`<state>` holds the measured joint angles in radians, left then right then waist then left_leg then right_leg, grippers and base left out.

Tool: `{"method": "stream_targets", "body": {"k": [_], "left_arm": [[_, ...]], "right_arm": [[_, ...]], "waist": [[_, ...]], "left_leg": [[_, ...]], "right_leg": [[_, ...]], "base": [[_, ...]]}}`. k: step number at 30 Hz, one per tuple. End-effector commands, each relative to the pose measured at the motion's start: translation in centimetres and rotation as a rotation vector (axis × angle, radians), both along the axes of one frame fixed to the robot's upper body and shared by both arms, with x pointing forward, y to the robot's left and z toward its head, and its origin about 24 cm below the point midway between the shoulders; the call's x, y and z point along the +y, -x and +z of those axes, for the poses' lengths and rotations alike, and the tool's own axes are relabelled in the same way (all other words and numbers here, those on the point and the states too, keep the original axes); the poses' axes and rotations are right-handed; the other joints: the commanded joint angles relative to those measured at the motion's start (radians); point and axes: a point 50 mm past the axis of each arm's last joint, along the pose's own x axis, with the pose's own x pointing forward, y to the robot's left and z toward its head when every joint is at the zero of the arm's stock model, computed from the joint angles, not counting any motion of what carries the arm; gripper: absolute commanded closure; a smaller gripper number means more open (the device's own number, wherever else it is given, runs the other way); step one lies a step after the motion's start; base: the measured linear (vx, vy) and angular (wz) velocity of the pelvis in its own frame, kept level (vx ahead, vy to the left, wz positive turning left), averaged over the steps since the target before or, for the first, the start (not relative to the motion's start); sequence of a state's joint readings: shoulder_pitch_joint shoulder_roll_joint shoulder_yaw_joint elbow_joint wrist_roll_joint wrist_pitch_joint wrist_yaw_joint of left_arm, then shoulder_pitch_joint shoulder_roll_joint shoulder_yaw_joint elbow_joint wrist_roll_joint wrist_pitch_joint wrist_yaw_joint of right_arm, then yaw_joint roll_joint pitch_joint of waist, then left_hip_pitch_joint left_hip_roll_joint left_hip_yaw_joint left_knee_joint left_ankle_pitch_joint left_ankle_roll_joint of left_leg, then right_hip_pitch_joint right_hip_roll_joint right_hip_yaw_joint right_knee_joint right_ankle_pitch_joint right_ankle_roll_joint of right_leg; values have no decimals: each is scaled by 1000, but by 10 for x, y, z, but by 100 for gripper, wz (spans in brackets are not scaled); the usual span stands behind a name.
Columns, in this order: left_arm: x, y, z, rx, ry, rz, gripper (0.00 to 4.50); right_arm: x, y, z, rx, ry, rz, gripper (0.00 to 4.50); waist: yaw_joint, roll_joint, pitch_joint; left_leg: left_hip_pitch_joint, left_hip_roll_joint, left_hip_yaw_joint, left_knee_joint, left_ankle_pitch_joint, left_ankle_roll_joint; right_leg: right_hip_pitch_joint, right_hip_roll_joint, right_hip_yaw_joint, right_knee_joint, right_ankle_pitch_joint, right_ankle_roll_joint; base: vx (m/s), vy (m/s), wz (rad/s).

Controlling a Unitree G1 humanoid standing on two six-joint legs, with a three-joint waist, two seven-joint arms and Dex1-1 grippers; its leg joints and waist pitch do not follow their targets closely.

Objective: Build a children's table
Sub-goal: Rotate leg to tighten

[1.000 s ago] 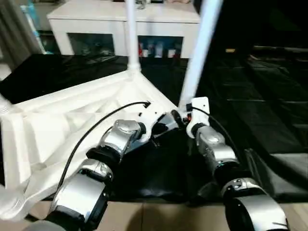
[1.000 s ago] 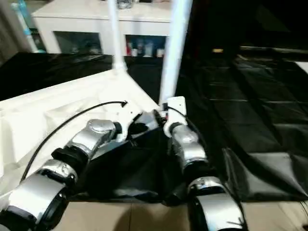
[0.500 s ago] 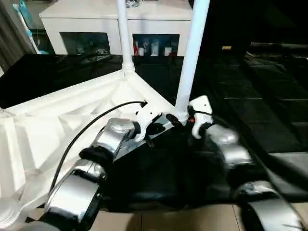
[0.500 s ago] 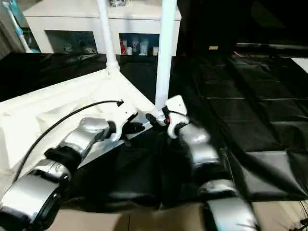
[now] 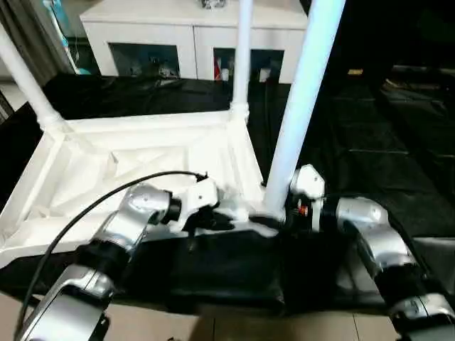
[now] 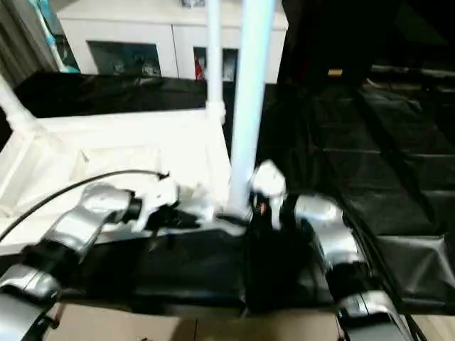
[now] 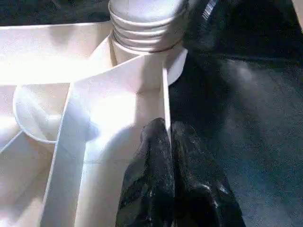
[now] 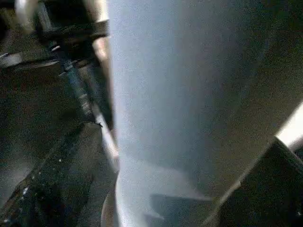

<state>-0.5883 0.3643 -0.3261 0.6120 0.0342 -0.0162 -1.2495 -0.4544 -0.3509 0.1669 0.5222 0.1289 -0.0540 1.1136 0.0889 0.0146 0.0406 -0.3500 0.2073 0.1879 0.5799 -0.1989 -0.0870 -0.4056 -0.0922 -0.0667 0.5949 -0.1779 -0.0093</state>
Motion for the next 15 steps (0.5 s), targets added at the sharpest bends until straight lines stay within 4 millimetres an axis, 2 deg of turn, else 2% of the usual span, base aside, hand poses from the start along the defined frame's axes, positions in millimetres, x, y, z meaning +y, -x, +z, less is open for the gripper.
{"method": "stream_targets", "body": {"k": [1, 4, 5, 8, 10, 15], "left_arm": [[1, 12, -15, 75, -63, -52, 450], [2, 12, -14, 73, -63, -43, 450], [2, 12, -13, 72, -63, -43, 450], [1, 12, -12, 70, -60, -41, 450], [1, 12, -12, 69, -59, -38, 450], [0, 12, -12, 70, -61, -34, 450]], "right_arm": [[-1, 3, 3, 1, 4, 37, 16], [-2, 4, 2, 5, 16, 37, 16], [-3, 4, 2, 6, 20, 38, 31], [-5, 3, 1, 13, 22, 29, 41], [-6, 3, 0, 18, 33, 33, 69], [-7, 3, -1, 25, 40, 32, 96]], "waist": [[-1, -5, -55], [-3, -7, -54], [-3, -8, -54], [-3, -7, -56], [-3, -6, -57], [-3, -8, -58]], "left_leg": [[0, 29, -2, -69, -185, 76], [0, 27, -3, -70, -187, 69], [-1, 26, -2, -69, -185, 69], [0, 26, -2, -68, -170, 72], [-1, 26, -2, -66, -155, 77], [-2, 24, -2, -64, -146, 84]], "right_leg": [[53, -48, 40, -55, -132, -253], [52, -48, 40, -58, -157, -246], [52, -48, 41, -58, -157, -244], [53, -47, 40, -55, -138, -246], [53, -46, 40, -52, -113, -252], [55, -46, 39, -51, -103, -256]], "base": [[0, 0, 0], [0, 0, 0], [0, 0, 0], [0, 0, 0], [0, 0, 0], [0, 0, 0]]}}
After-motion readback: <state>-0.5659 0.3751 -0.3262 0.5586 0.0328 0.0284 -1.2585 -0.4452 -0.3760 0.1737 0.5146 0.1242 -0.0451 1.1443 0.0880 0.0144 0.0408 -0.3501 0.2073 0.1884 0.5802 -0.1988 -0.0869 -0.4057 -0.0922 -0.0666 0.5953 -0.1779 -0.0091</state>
